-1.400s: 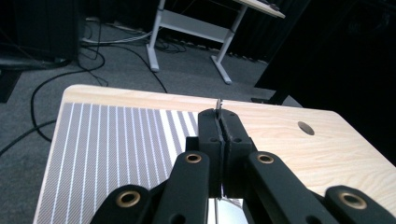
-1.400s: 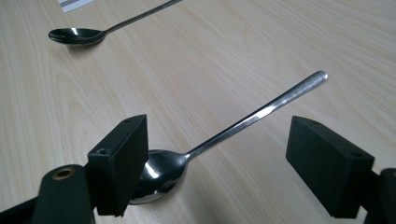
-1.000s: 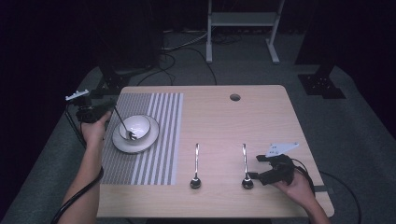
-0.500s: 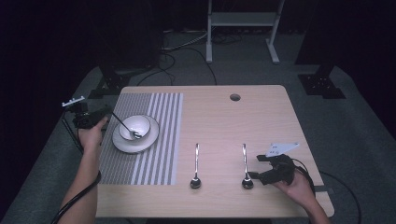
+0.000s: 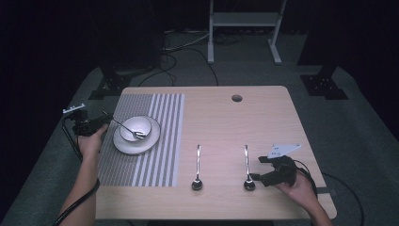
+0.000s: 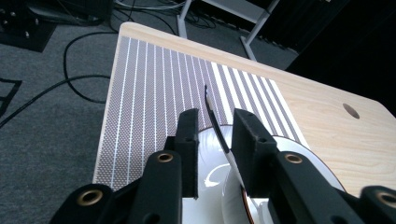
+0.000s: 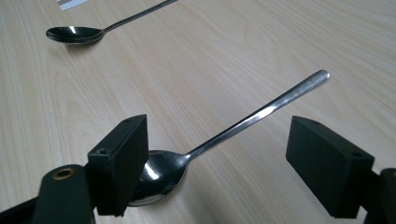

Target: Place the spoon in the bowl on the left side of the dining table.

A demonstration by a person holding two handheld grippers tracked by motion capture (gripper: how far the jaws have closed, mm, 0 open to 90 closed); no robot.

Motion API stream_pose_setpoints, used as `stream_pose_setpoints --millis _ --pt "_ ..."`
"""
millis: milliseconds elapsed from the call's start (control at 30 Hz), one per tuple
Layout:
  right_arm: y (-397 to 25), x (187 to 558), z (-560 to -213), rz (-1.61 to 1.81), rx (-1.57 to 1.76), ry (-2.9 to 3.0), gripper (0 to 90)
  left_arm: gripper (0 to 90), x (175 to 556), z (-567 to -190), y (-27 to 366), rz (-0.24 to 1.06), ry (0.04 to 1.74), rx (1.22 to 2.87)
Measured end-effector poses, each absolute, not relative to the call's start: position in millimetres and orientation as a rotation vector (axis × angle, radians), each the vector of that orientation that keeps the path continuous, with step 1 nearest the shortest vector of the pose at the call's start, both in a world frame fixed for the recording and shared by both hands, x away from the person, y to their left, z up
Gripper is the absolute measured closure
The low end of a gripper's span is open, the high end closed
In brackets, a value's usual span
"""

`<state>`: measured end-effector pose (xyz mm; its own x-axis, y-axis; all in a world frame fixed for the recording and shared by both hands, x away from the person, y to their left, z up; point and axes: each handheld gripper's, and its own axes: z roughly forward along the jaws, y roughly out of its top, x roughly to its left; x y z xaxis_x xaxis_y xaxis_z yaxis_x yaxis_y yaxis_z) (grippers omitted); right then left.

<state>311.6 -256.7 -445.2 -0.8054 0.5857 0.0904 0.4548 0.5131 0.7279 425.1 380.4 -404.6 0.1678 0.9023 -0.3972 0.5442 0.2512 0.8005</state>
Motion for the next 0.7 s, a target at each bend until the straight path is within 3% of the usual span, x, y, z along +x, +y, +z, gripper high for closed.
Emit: stream_pose_setpoints --millis 700 --pt "-259 312 -445 1.177 0.914 2.57 20.0 50.3 398 -410 385 0.448 1.458 1.414"
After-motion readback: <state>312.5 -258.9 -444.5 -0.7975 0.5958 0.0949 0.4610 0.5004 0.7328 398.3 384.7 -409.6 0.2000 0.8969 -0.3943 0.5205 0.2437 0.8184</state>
